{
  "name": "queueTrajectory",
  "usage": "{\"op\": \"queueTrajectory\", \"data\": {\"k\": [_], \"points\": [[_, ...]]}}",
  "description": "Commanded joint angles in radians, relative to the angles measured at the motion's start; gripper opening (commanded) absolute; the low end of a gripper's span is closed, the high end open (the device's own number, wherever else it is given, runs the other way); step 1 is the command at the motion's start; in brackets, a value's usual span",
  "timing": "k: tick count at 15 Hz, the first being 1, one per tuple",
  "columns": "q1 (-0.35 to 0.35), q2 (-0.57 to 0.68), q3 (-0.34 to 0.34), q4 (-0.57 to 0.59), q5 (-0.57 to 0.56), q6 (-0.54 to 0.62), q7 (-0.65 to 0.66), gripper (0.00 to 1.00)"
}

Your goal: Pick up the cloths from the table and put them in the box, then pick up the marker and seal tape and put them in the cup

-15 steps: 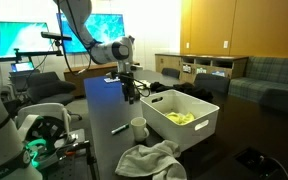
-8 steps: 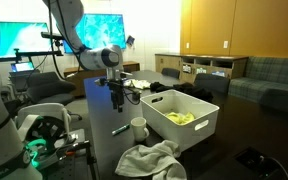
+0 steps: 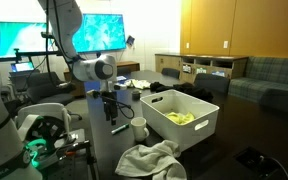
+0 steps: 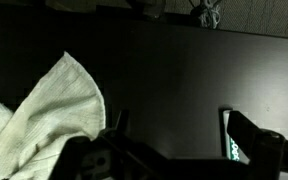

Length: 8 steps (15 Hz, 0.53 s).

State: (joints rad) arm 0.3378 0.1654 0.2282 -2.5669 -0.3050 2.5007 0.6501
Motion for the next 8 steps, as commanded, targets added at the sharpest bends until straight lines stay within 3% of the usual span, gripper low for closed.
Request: {"op": "queueTrajectory", "data": {"k": [1,6,8], "points": [[0.021,0.041,-0.002,-0.033,-0.012,0.147,0.007,1.0],[0.082,0.146,-0.037,-0.02,-0.006,0.342,0.012,1.0],[0.073,0.191,-0.021,-0.008,-0.026,0.391,0.026,1.0]]}}
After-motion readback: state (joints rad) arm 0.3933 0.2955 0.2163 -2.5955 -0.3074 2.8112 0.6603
